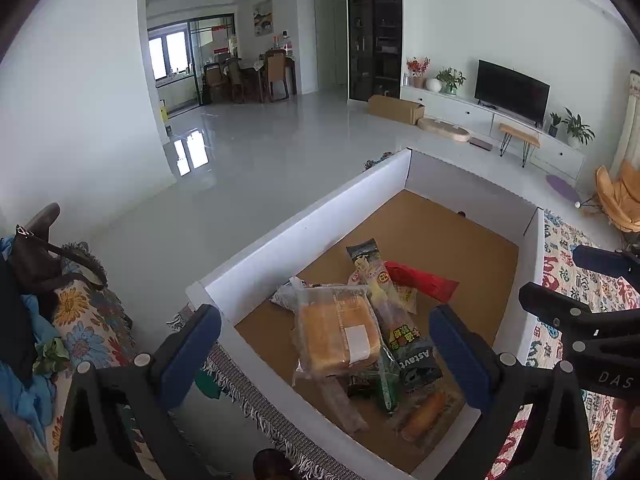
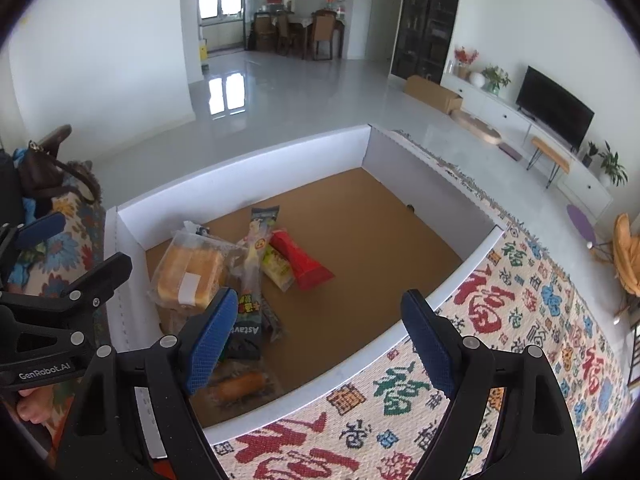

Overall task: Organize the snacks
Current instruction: 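Carry both snacks over the white box and open both tools to drop them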

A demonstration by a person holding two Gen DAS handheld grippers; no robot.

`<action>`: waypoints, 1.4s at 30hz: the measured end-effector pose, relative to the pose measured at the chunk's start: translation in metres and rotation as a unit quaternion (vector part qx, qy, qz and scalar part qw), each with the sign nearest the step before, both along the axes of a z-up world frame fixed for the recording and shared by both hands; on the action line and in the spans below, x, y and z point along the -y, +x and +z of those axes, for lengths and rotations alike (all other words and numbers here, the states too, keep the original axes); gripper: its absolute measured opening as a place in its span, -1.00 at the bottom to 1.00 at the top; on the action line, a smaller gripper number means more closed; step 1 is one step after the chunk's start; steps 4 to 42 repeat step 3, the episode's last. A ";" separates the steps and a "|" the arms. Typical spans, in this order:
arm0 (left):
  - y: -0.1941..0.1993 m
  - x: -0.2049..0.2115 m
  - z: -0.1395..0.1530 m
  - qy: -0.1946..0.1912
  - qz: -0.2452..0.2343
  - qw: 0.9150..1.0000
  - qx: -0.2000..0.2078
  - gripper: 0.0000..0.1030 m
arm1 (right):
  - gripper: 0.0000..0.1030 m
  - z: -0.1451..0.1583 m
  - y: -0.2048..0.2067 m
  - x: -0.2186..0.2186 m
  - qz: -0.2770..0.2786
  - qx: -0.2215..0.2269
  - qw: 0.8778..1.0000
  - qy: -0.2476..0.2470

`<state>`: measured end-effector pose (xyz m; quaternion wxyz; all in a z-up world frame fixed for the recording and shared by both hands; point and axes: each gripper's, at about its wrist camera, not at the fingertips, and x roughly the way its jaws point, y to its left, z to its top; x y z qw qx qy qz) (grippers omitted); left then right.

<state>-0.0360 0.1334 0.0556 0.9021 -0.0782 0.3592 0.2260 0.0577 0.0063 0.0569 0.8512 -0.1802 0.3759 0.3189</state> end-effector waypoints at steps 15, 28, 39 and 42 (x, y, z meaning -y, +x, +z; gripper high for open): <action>0.000 0.002 -0.001 -0.001 -0.001 1.000 -0.001 1.00 | 0.67 -0.001 -0.001 -0.001 0.003 -0.002 1.000 0.000; 0.000 0.002 -0.001 -0.001 -0.001 1.000 -0.001 1.00 | 0.67 -0.001 -0.001 -0.001 0.003 -0.002 1.000 0.000; 0.000 0.002 -0.001 -0.001 -0.001 1.000 -0.001 1.00 | 0.67 -0.001 -0.001 -0.001 0.003 -0.002 1.000 0.000; 0.000 0.002 -0.001 -0.001 -0.001 1.000 -0.001 1.00 | 0.67 -0.001 -0.001 -0.001 0.003 -0.002 1.000 0.000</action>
